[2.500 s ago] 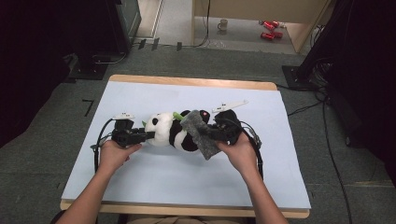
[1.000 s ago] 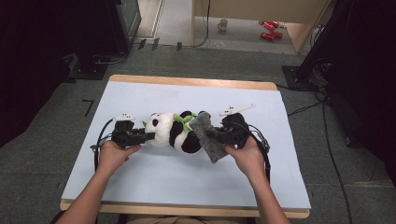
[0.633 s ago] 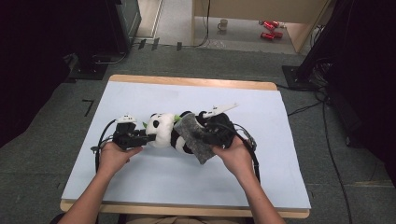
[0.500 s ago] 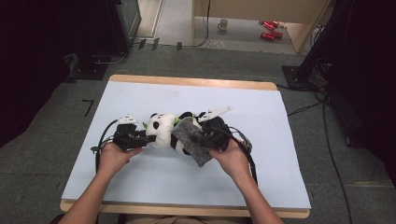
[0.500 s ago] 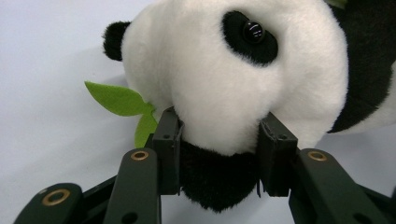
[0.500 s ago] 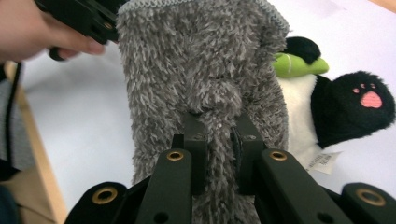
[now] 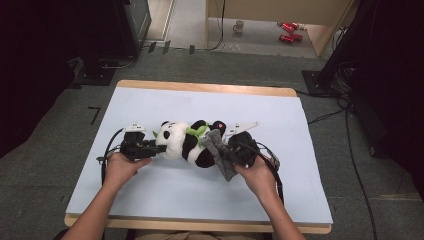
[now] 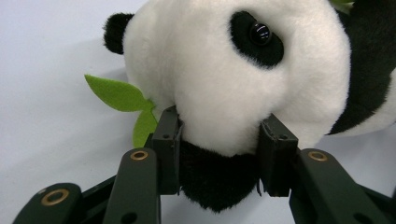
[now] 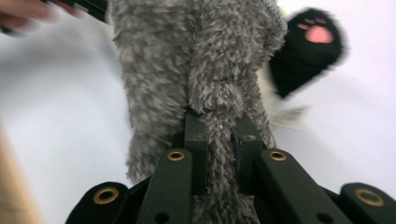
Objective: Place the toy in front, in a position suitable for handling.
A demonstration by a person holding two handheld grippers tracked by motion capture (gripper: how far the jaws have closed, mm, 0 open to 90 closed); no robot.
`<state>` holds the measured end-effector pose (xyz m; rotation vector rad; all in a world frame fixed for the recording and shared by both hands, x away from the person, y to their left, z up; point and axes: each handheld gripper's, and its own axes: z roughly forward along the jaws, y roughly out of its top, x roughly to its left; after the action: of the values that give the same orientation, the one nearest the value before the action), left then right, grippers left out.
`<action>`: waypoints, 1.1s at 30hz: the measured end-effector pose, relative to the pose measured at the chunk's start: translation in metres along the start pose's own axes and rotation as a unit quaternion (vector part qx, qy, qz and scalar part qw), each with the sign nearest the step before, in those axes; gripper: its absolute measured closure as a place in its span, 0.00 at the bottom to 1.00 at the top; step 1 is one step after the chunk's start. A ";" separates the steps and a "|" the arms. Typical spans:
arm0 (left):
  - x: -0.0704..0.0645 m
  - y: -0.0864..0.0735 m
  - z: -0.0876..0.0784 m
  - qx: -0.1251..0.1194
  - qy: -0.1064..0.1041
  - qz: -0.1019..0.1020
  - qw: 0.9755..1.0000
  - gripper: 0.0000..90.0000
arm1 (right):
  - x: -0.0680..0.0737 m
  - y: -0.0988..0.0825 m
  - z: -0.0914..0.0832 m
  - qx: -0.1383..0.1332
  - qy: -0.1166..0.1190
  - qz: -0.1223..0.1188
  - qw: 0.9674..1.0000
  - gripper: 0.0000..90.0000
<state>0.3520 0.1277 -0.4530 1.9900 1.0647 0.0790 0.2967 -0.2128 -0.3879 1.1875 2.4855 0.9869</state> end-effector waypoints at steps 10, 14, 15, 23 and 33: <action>0.003 0.001 0.000 0.007 -0.007 -0.008 1.000 0.64 | -0.011 -0.015 0.022 0.018 0.029 0.036 0.999 0.90; 0.004 0.002 0.000 0.004 -0.012 -0.014 1.000 0.64 | -0.013 -0.021 0.028 0.027 0.015 0.038 0.999 0.90; 0.005 0.002 0.000 0.003 -0.013 -0.014 1.000 0.64 | -0.013 -0.022 0.028 0.029 0.015 0.039 0.999 0.90; 0.008 0.003 0.000 -0.007 -0.024 -0.025 0.999 0.63 | -0.036 -0.031 0.029 0.051 -0.001 0.068 0.996 0.90; 0.007 0.004 0.000 -0.006 -0.023 -0.027 0.999 0.64 | -0.044 -0.021 0.008 0.016 -0.005 0.075 0.997 0.89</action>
<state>0.3591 0.1317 -0.4521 1.9415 1.0857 0.0108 0.3159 -0.2512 -0.4116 1.4030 2.4419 0.9786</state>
